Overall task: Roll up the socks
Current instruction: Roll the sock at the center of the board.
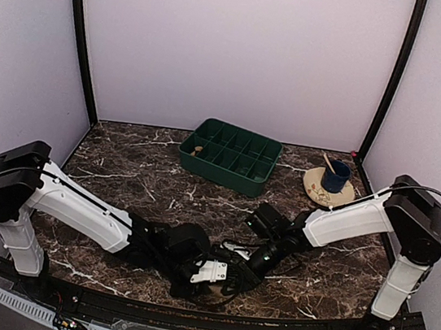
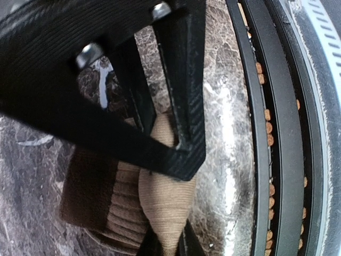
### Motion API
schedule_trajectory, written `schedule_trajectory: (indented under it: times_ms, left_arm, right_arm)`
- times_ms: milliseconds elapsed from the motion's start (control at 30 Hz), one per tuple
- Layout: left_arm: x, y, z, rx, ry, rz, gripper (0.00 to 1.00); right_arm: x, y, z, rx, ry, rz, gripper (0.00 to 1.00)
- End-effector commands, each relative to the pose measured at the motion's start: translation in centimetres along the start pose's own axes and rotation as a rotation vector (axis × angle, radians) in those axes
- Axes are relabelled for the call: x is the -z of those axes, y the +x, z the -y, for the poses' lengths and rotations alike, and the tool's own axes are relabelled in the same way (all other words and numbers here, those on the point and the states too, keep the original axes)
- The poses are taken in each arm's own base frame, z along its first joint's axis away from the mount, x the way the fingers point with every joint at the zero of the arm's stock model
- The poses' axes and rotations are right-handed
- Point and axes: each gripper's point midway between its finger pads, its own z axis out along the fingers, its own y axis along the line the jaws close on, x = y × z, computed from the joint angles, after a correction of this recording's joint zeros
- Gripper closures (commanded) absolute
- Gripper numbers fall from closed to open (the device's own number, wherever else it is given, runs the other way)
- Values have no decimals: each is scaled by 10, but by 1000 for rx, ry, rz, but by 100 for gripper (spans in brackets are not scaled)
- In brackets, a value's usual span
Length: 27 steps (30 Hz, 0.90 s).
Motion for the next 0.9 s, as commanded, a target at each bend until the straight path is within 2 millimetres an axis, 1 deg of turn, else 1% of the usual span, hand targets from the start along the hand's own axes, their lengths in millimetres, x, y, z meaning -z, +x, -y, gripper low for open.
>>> schedule_trajectory:
  times_ms: [0, 233, 467, 867]
  left_arm:
    - [-10, 32, 16, 97, 145, -136, 100]
    - [-11, 40, 12, 183, 197, -167, 100]
    - [-12, 47, 9, 229, 220, -185, 100]
    - [-15, 53, 10, 276, 265, -206, 100]
  right_arm:
    - [7, 8, 14, -66, 25, 36, 71]
    - [16, 8, 15, -103, 6, 98, 67]
    - [21, 11, 25, -142, 5, 127, 66]
    - [39, 9, 33, -192, -4, 221, 65]
